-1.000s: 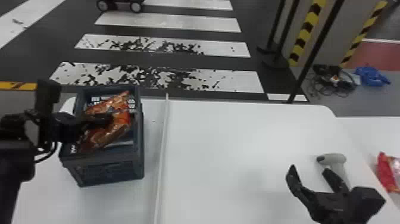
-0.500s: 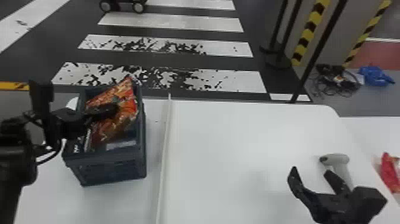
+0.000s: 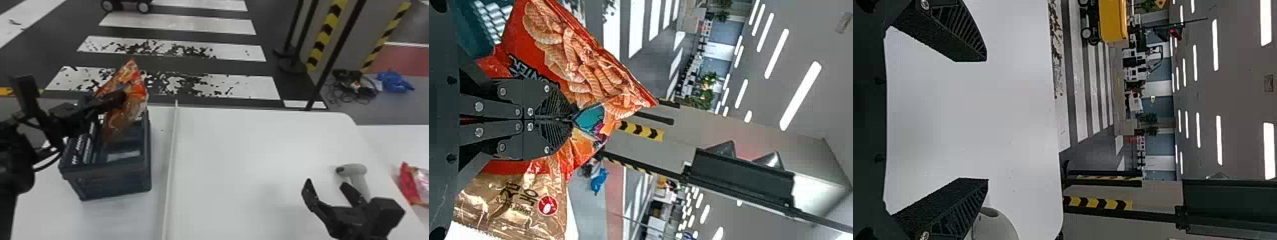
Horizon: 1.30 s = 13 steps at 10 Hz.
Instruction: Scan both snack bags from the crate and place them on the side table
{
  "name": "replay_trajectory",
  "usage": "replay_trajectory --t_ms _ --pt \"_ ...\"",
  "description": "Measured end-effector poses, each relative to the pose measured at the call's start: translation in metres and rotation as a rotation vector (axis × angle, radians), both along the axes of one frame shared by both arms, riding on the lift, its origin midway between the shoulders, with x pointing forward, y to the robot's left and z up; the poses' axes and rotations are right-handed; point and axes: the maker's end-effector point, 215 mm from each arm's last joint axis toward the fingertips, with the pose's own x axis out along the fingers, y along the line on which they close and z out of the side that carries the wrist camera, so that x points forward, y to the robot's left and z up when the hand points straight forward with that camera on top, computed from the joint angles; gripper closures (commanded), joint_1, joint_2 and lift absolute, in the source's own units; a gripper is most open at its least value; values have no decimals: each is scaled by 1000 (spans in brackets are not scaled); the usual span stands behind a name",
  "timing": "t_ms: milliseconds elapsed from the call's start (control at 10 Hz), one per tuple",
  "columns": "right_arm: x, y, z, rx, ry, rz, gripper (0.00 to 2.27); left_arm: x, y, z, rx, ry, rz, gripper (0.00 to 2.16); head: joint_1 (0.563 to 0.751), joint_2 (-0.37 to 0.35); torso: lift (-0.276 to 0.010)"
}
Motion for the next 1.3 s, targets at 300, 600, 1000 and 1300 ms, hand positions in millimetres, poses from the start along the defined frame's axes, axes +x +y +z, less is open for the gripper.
replay_trajectory --t_ms 300,600,1000,1300 --pt "-3 -5 -1 -3 5 -9 60 -11 -39 47 -109 -39 -53 2135 695 -146 -98" --pt "-5 -11 -1 -4 6 -19 60 -25 -89 70 -140 -46 -121 2135 695 -212 -98" --pt "-6 -15 -1 -1 5 -28 60 -57 -180 40 -80 10 -267 2135 695 -319 -98" --pt "-6 -17 -3 4 4 -39 60 -79 -239 1 3 62 -323 2135 695 -350 -98"
